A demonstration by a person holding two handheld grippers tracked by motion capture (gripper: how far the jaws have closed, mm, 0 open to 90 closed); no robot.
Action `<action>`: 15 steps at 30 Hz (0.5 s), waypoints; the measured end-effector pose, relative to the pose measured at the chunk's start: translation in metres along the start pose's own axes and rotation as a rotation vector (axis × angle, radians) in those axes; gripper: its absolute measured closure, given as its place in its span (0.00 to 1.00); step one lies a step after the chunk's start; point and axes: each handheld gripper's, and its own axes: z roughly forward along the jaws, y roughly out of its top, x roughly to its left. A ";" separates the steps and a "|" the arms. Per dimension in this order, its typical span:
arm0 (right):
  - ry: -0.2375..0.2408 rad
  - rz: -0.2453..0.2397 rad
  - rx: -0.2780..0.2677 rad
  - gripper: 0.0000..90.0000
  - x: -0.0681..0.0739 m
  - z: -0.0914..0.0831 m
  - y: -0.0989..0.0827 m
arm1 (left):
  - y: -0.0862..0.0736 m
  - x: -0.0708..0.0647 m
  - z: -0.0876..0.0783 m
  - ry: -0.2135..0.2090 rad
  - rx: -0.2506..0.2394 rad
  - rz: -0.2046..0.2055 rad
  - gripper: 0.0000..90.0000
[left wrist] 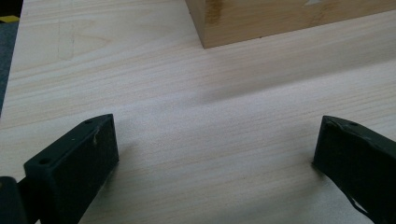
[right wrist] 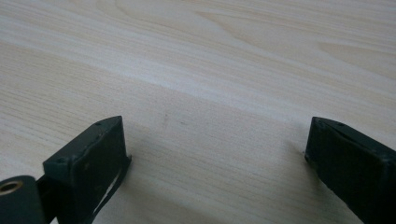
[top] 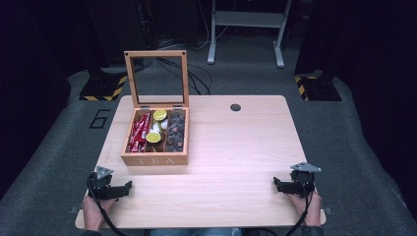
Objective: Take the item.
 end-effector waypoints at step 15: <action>0.008 -0.020 0.012 0.01 0.000 0.001 0.000 | 0.019 -0.001 -0.015 -0.039 -0.032 0.015 0.00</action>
